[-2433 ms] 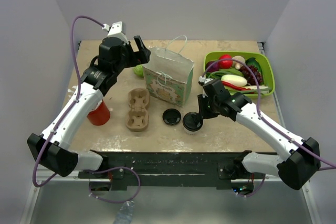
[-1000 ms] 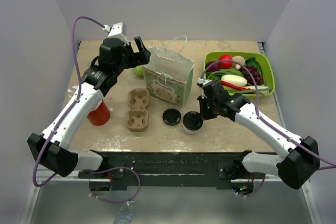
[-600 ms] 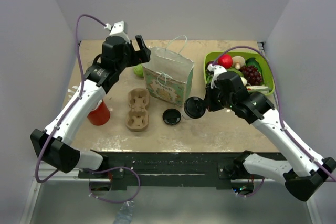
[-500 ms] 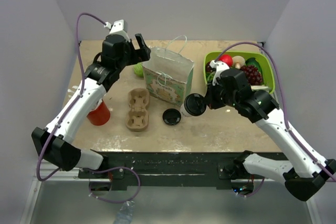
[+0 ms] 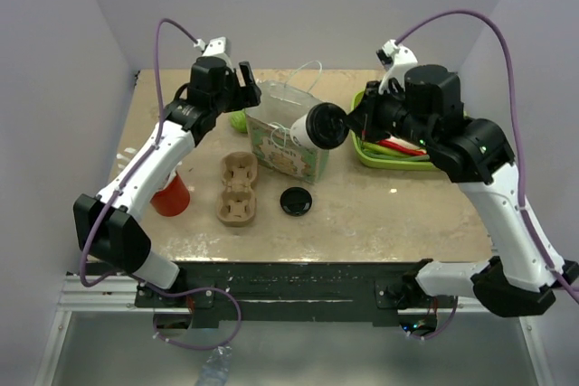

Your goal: Pack the takeout coffee

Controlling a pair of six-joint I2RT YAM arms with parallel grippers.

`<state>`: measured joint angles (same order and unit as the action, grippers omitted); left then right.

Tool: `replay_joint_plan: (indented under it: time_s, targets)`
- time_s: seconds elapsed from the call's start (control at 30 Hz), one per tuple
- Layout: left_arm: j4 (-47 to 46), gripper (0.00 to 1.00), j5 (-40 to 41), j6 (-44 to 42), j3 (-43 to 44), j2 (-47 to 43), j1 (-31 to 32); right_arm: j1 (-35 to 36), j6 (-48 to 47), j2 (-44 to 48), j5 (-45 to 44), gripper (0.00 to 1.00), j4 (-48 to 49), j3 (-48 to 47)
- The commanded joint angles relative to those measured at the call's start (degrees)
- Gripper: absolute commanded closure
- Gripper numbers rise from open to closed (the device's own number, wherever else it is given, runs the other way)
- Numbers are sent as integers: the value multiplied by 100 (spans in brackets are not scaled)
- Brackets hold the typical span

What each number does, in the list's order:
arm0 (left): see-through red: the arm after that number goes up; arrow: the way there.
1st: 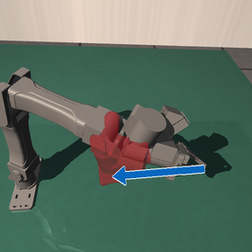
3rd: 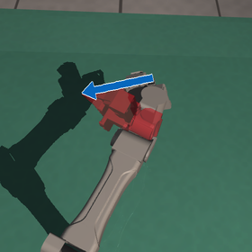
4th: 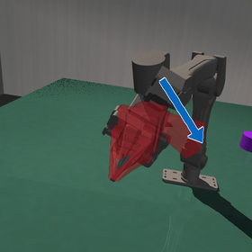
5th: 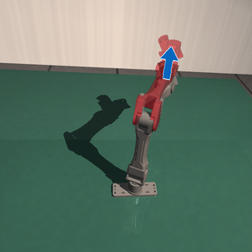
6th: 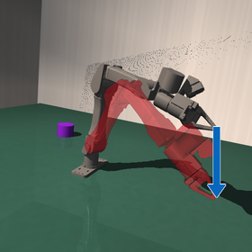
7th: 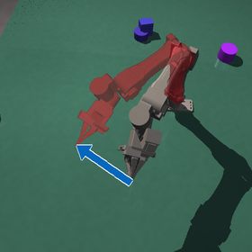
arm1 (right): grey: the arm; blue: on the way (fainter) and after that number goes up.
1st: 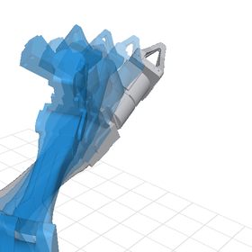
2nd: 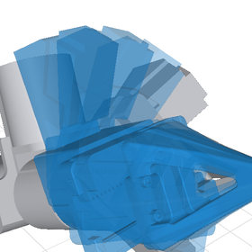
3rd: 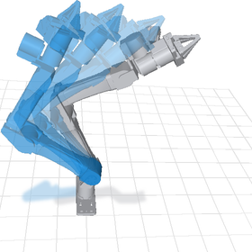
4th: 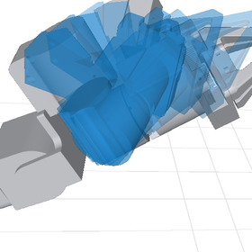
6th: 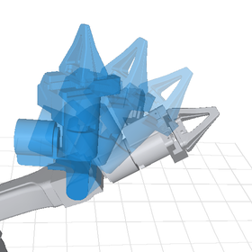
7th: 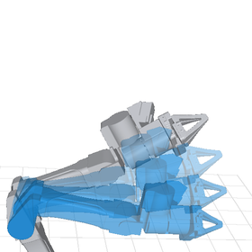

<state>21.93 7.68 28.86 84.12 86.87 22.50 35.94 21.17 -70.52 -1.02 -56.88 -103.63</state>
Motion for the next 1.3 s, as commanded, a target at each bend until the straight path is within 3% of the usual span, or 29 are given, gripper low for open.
replay_joint_plan:
  time_s: [0.0,0.27,0.4,0.6,0.77,0.9,1.13,1.27]
  targets:
    - [-304,24,-267,-197,211,49,-27,-26,616,-663,-328,100,361,-481]
    - [-409,46,-372,-293,17,41,-27,-17,1003,-2043,-1303,100,178,-1545]
    - [-392,56,-443,-320,8,119,-27,-17,1082,-2290,-1262,100,466,-1423]
    - [-322,71,-461,-364,61,199,-27,-17,1100,-2265,-945,100,713,-1432]
    - [-304,81,-303,-355,52,190,-27,-9,1047,-1720,-637,100,1003,-1247]
    - [-277,100,-259,-338,44,155,-27,-17,1003,-1500,-567,100,1030,-1185]
    - [-146,100,-223,-30,-62,6,-18,-17,1021,-1640,-435,100,969,-1247]
    - [4,100,-198,583,-211,-196,61,-17,942,-1973,-583,100,776,-1378]
